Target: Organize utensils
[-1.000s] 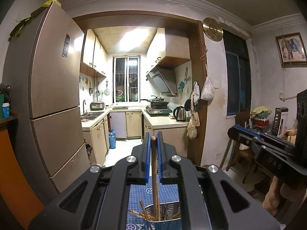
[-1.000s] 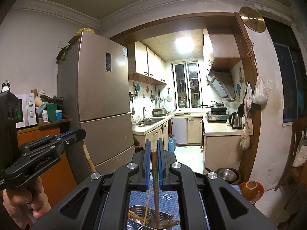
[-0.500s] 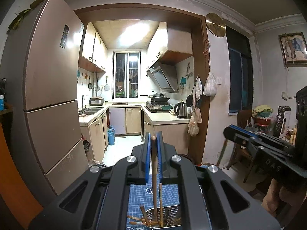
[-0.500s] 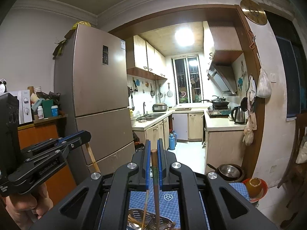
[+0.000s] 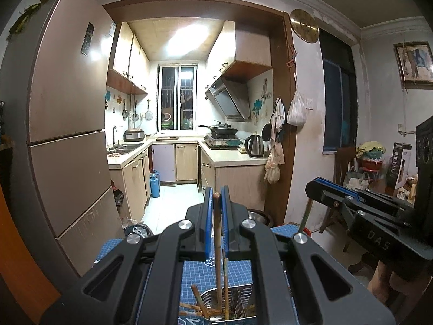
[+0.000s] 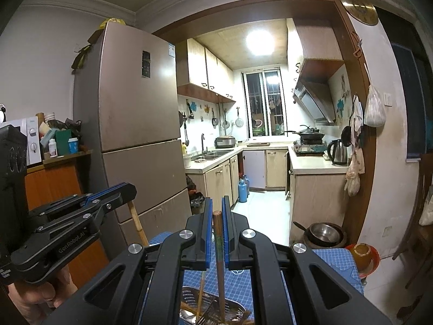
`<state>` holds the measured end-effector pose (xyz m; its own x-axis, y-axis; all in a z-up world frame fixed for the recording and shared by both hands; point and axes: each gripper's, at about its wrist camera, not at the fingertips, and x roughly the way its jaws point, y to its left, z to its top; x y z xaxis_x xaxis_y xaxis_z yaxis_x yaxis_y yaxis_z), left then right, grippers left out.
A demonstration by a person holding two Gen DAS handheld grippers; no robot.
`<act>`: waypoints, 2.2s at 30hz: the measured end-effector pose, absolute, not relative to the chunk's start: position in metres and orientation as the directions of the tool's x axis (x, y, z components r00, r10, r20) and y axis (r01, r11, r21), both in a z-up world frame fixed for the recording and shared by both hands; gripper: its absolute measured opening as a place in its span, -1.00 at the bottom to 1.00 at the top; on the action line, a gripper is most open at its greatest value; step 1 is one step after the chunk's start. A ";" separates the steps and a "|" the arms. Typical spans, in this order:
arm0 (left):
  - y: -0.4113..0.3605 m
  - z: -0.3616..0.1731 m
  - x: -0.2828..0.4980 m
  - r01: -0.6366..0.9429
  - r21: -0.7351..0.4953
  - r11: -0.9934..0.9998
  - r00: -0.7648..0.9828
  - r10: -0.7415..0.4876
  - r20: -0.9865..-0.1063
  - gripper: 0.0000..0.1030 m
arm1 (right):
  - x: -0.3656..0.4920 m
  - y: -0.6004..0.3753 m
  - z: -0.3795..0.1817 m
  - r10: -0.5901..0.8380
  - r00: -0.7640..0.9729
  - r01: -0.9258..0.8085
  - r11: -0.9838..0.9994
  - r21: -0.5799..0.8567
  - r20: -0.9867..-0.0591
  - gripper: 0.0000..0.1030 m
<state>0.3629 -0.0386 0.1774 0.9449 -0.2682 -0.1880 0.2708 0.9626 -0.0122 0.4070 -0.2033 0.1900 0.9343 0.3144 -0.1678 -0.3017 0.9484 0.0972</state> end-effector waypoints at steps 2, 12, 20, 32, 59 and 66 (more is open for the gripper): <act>-0.039 0.175 0.364 0.270 -0.013 0.963 0.944 -0.267 -0.192 -0.91 | 0.408 -0.204 0.186 0.315 0.933 -0.302 0.948 0.096 -0.175 -0.85; -0.042 0.170 0.366 0.278 -0.005 0.961 0.939 -0.273 -0.209 -0.90 | 0.411 -0.207 0.173 0.336 0.918 -0.321 0.941 0.106 -0.209 -0.84; -0.040 0.165 0.368 0.273 -0.015 0.962 0.937 -0.270 -0.221 -0.80 | 0.406 -0.214 0.171 0.324 0.923 -0.308 0.945 0.106 -0.208 -0.76; -0.029 0.176 0.320 0.282 -0.038 0.959 0.951 -0.284 -0.125 0.51 | 0.347 -0.230 0.195 0.316 0.943 -0.312 0.949 0.048 -0.105 0.81; 0.007 0.088 0.128 0.218 0.018 0.976 0.974 -0.216 -0.063 0.89 | 0.122 -0.230 0.095 0.204 0.978 -0.206 0.978 -0.043 -0.045 0.91; 0.011 0.059 0.090 0.211 -0.005 0.977 0.974 -0.211 -0.089 0.89 | 0.072 -0.227 0.066 0.180 0.983 -0.180 0.984 0.014 -0.030 0.91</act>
<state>0.0895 0.0110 0.0595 0.9735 -0.2105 -0.0888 0.2109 0.9775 -0.0054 0.0717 -0.2275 0.0658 0.9832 0.1803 -0.0299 -0.1799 0.9836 0.0143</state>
